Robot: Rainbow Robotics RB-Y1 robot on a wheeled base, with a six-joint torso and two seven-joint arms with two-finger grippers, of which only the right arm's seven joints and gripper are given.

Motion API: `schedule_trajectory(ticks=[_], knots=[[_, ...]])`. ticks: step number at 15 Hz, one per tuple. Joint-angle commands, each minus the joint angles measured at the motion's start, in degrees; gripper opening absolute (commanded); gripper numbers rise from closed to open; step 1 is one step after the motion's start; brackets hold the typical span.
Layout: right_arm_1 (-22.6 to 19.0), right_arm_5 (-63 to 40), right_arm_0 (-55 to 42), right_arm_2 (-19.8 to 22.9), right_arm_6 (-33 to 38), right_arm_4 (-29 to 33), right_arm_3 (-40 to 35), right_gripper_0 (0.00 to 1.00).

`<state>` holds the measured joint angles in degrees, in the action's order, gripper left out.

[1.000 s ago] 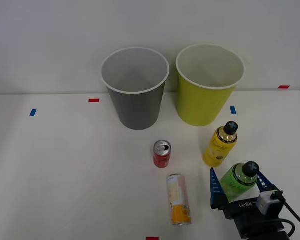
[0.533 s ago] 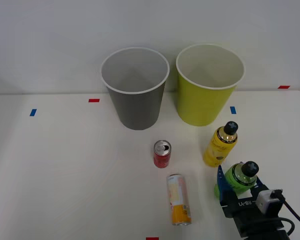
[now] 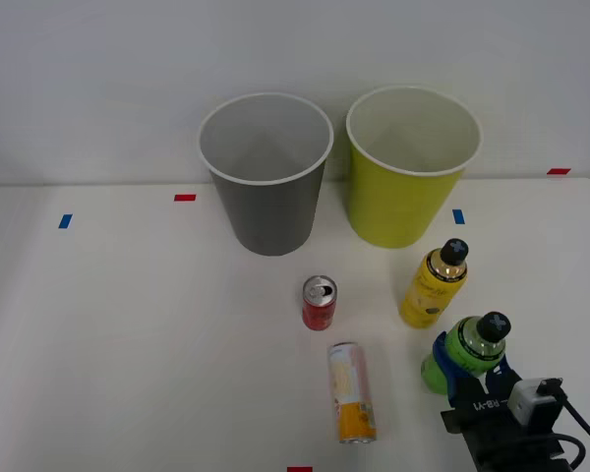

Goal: Put cans in the gray bin, plastic bottles in the light green bin

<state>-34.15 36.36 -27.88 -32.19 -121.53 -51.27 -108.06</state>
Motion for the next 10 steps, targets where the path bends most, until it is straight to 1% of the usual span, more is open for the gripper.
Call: schedule_trajectory(ticks=[1, 3, 5, 7, 10], knots=[[-2.1, 0.1, -5.0, 1.6, 0.1, 0.3, -4.5, 0.00], [-3.7, 0.1, -9.3, 3.7, 0.4, 0.2, -8.5, 0.00], [-4.4, 0.1, -11.8, 5.6, 1.0, 0.2, -11.4, 0.00], [-4.5, -1.5, -12.9, 5.9, 1.9, -0.3, -15.2, 0.00], [-3.6, -8.1, -14.7, 7.6, 2.4, -4.7, -26.0, 0.00]])
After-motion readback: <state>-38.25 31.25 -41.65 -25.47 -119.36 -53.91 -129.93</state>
